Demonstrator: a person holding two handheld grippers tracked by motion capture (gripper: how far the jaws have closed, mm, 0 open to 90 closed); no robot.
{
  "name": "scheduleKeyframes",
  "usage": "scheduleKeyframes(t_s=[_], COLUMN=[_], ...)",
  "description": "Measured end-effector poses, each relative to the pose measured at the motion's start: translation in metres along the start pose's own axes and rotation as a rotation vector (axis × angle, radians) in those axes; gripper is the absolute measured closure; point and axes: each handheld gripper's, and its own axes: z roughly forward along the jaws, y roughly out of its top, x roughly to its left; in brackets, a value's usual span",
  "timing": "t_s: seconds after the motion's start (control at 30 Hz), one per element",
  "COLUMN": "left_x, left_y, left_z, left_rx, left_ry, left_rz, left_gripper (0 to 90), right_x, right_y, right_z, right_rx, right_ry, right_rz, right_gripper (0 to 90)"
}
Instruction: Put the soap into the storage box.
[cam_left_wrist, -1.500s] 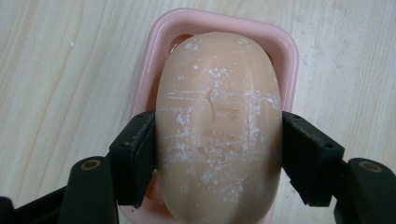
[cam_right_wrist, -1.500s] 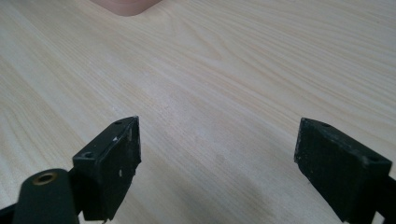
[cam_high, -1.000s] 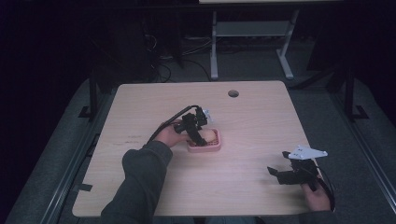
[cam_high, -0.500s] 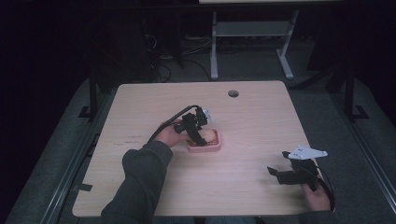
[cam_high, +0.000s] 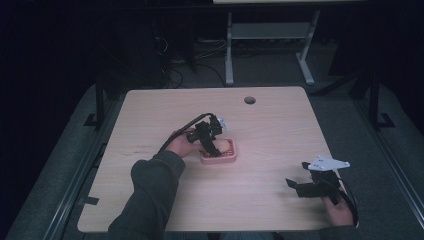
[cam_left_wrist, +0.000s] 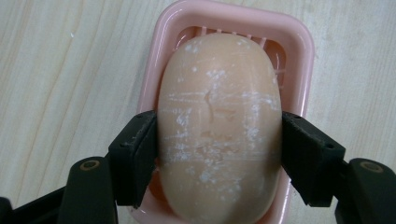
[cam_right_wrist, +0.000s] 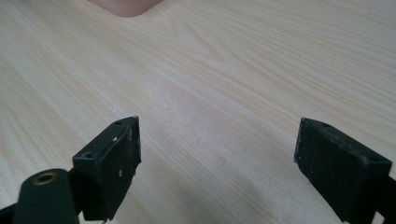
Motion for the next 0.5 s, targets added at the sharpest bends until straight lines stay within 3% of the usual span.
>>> scheduleKeyframes(t_s=[0.17,0.5], left_x=[-0.001,-0.006], left_y=[0.001,-0.001], left_z=[-0.011,-0.019], left_rx=[-0.044,-0.033], left_ry=[0.020,0.002], left_rz=[-0.003,0.000], left_gripper=[31.9,26.5], right_x=[0.000,0.002], right_y=[0.000,0.001], right_z=[0.000,0.001], right_rx=[0.002,0.005], right_ry=[0.000,-0.001], right_rz=[0.001,0.003], right_gripper=[14.1,14.1])
